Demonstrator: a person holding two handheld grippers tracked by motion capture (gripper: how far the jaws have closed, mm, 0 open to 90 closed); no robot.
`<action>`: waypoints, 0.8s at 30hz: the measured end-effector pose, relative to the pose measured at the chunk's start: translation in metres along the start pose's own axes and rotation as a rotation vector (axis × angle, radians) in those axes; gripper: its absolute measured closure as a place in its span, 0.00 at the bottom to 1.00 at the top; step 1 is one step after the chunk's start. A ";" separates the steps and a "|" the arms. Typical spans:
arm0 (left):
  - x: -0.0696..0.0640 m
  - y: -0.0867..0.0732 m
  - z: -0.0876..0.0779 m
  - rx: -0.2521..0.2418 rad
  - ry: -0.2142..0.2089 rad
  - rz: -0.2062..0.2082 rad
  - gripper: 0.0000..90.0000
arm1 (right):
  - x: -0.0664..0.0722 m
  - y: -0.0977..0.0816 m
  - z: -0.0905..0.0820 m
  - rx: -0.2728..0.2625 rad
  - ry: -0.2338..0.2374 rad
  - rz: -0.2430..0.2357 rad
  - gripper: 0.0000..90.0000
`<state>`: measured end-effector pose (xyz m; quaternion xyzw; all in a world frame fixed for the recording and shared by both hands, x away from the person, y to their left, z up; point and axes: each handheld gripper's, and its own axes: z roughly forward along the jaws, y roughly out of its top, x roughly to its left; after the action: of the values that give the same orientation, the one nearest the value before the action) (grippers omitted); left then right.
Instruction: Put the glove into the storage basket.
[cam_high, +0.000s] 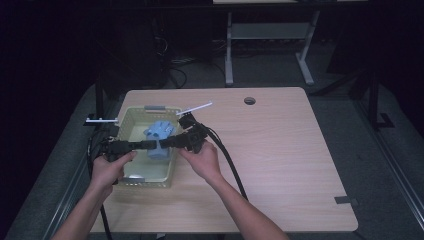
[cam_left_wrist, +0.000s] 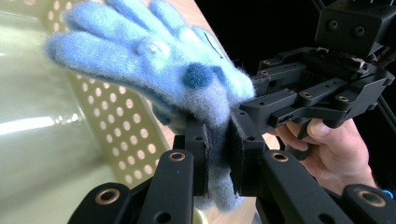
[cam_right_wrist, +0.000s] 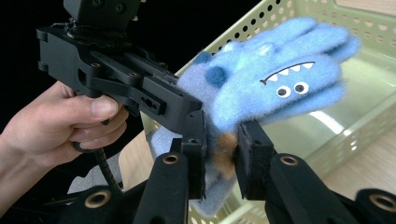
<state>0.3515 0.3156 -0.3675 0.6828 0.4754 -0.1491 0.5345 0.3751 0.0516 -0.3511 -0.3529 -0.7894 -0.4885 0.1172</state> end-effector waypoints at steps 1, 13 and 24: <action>0.000 0.000 -0.001 -0.002 0.000 -0.005 0.88 | 0.000 0.000 0.002 0.001 0.000 -0.002 0.83; 0.010 -0.001 -0.014 0.002 0.028 -0.013 0.88 | 0.002 0.005 0.020 0.020 0.013 -0.002 0.82; 0.015 -0.003 -0.023 0.009 0.066 -0.026 0.89 | -0.001 0.006 0.035 0.042 0.035 0.016 0.80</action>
<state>0.3499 0.3425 -0.3708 0.6834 0.5009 -0.1356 0.5135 0.3855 0.0831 -0.3650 -0.3481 -0.7944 -0.4769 0.1423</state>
